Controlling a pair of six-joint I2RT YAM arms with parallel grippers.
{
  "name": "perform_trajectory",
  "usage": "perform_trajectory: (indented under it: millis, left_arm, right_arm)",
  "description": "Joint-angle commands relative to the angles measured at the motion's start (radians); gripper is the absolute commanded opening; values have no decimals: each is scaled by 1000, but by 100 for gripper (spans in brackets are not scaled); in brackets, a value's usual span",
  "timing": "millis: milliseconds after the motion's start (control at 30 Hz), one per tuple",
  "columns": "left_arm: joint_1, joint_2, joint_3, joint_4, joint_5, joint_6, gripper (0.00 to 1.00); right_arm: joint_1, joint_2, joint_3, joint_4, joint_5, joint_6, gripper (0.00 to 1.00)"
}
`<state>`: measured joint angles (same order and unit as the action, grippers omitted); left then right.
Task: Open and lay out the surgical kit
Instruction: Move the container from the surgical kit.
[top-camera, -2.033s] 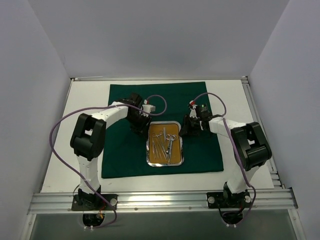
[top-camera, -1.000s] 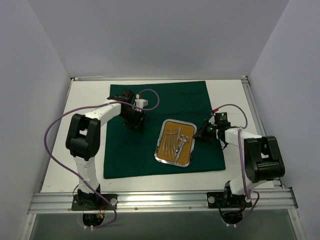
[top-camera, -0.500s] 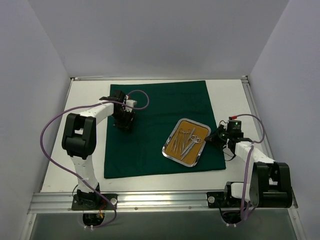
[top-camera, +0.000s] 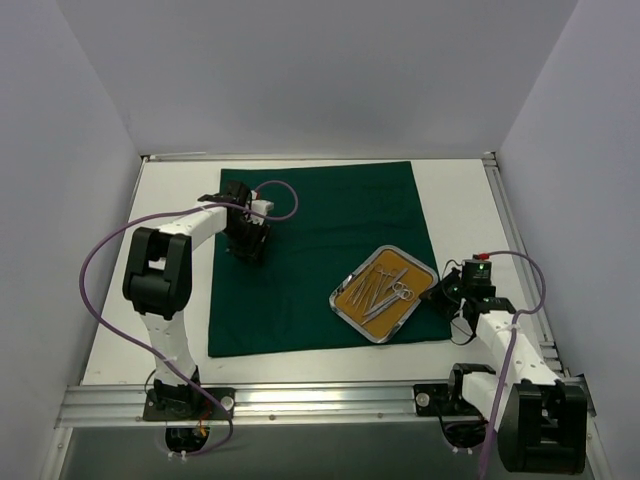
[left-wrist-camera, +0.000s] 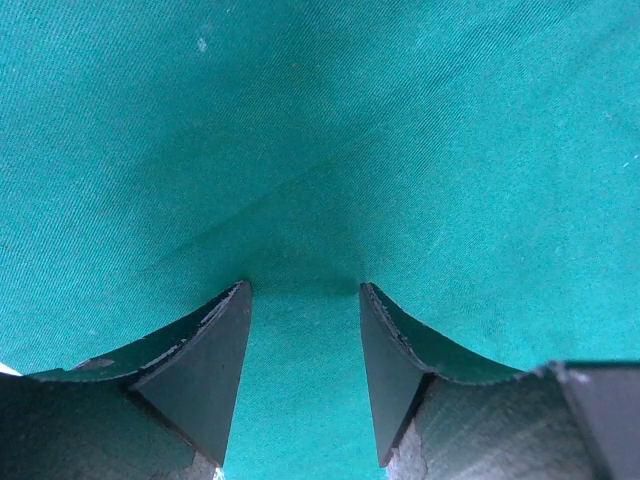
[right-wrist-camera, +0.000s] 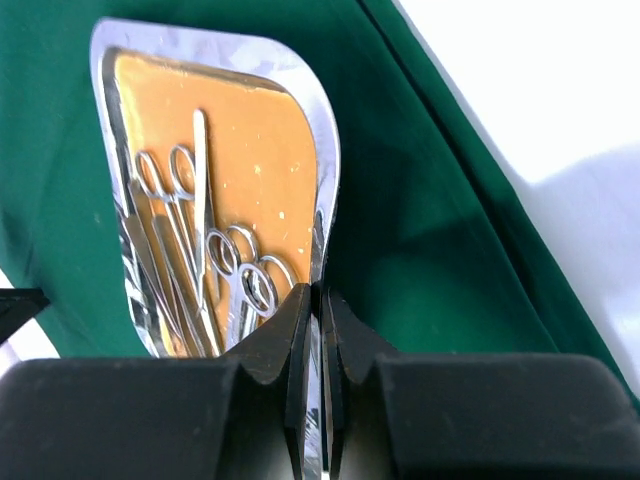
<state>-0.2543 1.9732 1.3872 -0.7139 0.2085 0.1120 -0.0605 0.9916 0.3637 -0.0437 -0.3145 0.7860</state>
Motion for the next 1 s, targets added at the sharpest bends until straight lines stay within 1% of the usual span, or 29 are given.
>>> perform_trajectory:
  millis: [0,33,100,133,167,233,300,367,400,433,500,533,567,600,633,667,700,767,800,867,967]
  left_arm:
    - [13,-17,-8,42,-21,23,57]
    - [13,-17,-7,42,-21,22,57]
    - [13,-19,-4,44,-20,25,57]
    - [13,-19,-2,44,-18,25,57]
    - [13,-17,-1,45,-20,25,57]
    - [12,-17,9,42,-20,23,57]
    - [7,-28,18,31,-9,21,57]
    - [-3,-54,21,24,-6,28,57]
    - [-20,-65,24,19,8,35,57]
    - [-32,-76,30,14,21,40,55]
    - [-63,-100,44,-10,61,61,53]
    - [-106,-105,67,-25,75,69,52]
    - [-132,-106,82,-57,84,83,52]
    - [-160,-105,96,-71,91,89,52]
    - [-213,-103,110,-84,106,94,52]
    - [-238,-94,131,-96,118,97,53]
    - [-261,-90,141,-98,130,94,54]
    - [-318,-61,171,-102,167,77,59]
    - [-335,-48,183,-105,175,71,60]
    - [-382,-11,203,-107,198,52,62]
    - [-427,36,228,-84,184,41,63]
  right_arm:
    - [-10,-82,-12,-171,32,-11,3]
    - [-9,-102,-9,-230,34,-22,10]
    - [-9,-157,-8,-283,40,-27,15]
    - [-9,-175,-6,-321,41,-30,25]
    - [-9,-189,-5,-337,41,-31,30]
    - [-9,-209,26,-386,51,-51,36]
    - [-9,-193,73,-415,83,-77,39]
    - [-9,-168,156,-432,103,-111,44]
    - [-7,-136,164,-357,41,-119,44]
    - [-9,-110,172,-316,13,-128,44]
    - [-7,10,239,-260,12,-168,45]
    - [-7,60,273,-213,2,-198,45]
    - [-7,111,355,-203,12,-236,45]
    - [-7,212,397,-200,28,-308,44]
    - [-7,263,435,-193,38,-348,43]
    - [-7,309,475,-193,51,-393,43]
    - [-7,399,548,-196,48,-465,43]
    - [-7,506,604,-205,-12,-542,41]
    - [-7,533,641,-214,-35,-624,36]
    - [-7,576,658,-226,-55,-688,35]
    - [-7,617,641,-179,-49,-732,34]
